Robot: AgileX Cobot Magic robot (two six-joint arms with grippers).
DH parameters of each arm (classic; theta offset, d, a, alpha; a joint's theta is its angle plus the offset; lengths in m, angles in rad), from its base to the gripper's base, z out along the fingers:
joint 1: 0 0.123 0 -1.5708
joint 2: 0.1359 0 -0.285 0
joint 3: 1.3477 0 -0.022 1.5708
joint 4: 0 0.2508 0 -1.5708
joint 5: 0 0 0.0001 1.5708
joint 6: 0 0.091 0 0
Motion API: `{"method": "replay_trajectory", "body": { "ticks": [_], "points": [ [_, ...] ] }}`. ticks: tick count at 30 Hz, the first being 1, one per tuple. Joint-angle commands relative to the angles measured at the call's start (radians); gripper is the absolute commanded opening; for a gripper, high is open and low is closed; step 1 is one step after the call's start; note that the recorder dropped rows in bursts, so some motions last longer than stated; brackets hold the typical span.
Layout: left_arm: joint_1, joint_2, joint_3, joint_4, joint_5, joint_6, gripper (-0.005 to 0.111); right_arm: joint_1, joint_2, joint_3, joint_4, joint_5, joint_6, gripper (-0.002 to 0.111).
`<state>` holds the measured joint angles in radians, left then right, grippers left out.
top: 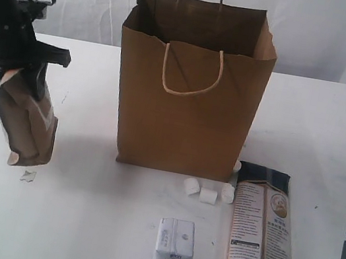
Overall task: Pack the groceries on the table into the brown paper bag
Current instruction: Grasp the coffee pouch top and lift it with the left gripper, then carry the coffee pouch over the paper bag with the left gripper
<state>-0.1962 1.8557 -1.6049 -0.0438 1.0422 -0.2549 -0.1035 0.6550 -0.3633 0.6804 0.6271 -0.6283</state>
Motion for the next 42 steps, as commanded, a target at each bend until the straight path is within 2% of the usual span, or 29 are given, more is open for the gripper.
{"method": "replay_trajectory", "body": {
  "ticks": [1,4,8,16,25,35,42],
  "points": [
    [-0.006,-0.025,-0.061,-0.004,0.101,0.092,0.0,0.003,-0.005,0.004,0.003,-0.001,0.005,0.0],
    [-0.006,-0.042,-0.093,-0.004,0.14,0.124,0.0,0.003,-0.005,0.004,0.003,-0.001,0.001,0.0],
    [-0.006,-0.078,-0.134,-0.004,0.118,0.124,0.0,0.003,-0.005,0.004,0.003,-0.001,0.001,0.0],
    [-0.006,-0.126,-0.337,-0.041,0.179,0.214,0.0,0.003,-0.005,0.004,0.003,-0.001,0.004,0.0],
    [-0.006,-0.18,-0.48,-0.233,0.179,0.255,0.0,0.003,-0.005,0.004,0.003,-0.035,0.004,0.0],
    [-0.006,-0.184,-0.615,-0.462,0.179,0.472,0.0,0.003,-0.007,0.004,0.003,-0.04,0.008,0.0],
    [-0.006,-0.184,-0.629,-0.715,0.179,0.682,0.0,0.003,-0.007,0.004,0.003,-0.038,0.088,0.0]
  ]
}}
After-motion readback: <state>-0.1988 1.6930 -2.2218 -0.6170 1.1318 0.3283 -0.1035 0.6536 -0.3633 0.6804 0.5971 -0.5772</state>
